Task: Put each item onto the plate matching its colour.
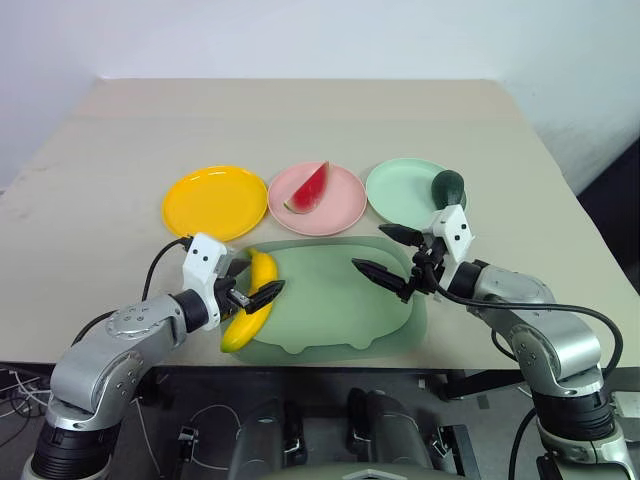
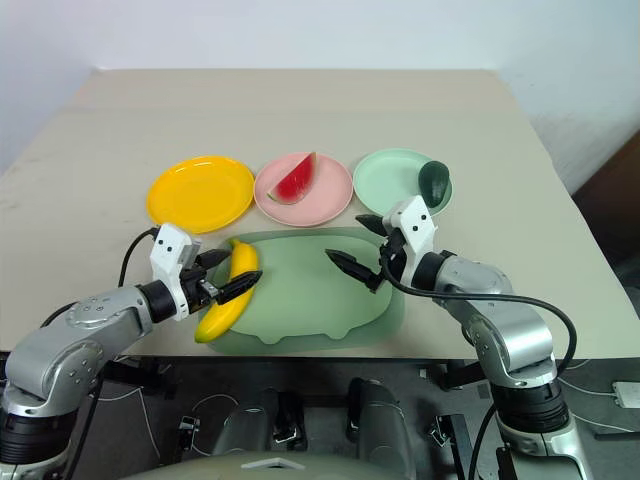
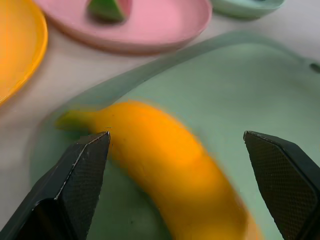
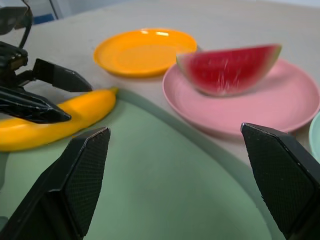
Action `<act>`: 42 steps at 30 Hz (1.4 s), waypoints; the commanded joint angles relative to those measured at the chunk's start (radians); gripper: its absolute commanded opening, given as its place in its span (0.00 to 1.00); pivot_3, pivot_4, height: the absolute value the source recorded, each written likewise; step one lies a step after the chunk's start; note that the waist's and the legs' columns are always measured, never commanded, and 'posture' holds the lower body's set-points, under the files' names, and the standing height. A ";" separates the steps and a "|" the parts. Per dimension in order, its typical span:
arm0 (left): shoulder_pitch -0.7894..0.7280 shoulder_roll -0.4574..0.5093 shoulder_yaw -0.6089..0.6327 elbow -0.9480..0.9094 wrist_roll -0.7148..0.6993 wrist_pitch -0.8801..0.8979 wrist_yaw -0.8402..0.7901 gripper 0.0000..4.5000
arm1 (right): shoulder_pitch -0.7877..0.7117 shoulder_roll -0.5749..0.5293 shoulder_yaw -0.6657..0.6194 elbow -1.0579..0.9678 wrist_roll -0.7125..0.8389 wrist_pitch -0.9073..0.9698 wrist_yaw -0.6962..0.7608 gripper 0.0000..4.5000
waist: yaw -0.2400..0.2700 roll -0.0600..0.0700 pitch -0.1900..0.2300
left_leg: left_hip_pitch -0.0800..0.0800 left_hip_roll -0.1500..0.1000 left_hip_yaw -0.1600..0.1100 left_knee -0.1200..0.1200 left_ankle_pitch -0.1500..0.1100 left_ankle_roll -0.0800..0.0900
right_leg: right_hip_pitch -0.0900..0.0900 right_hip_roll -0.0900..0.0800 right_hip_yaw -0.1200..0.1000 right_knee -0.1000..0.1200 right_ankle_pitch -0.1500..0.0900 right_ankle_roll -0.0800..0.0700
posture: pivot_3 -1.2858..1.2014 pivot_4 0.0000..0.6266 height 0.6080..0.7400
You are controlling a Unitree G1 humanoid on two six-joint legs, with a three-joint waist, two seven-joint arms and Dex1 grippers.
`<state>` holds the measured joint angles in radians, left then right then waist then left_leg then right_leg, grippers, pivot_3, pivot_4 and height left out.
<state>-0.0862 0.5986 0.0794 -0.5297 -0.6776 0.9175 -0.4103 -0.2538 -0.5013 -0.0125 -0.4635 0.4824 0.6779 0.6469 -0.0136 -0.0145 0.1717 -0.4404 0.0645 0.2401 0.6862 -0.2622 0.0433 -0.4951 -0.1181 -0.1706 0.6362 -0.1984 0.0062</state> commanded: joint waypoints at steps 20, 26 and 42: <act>-0.205 0.068 0.148 0.107 -0.030 0.097 -0.016 0.41 | -0.020 0.015 -0.003 -0.026 0.010 -0.013 -0.027 1.00 | 0.002 0.000 0.000 | 0.003 0.000 0.000 0.000 0.000 0.000 | 0.002 0.000 0.000 0.000 0.000 0.000 | 0.52 0.24 0.67; -0.438 0.042 0.273 0.351 -0.052 0.114 0.044 0.41 | -0.021 0.022 0.022 -0.037 0.018 -0.026 -0.018 1.00 | 0.003 0.000 0.000 | 0.002 0.000 0.000 0.000 0.000 0.000 | 0.002 0.000 0.000 -0.001 0.003 0.000 | 0.52 0.24 0.67; -0.733 -0.150 0.368 0.938 0.028 -0.044 0.201 0.41 | -0.062 0.041 0.079 0.017 -0.013 -0.058 -0.017 1.00 | -0.001 -0.002 0.000 | 0.002 0.000 0.000 0.003 0.001 0.000 | 0.002 0.001 -0.001 0.004 0.004 0.002 | 0.52 0.24 0.67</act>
<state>-0.7841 0.4458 0.4012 0.3724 -0.6556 0.9228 -0.2314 -0.2979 -0.4604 0.0725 -0.4327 0.4726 0.6422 0.6252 -0.0144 -0.0162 0.1716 -0.4385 0.0643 0.2399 0.6890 -0.2616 0.0432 -0.4926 -0.1173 -0.1713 0.6402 -0.1948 0.0079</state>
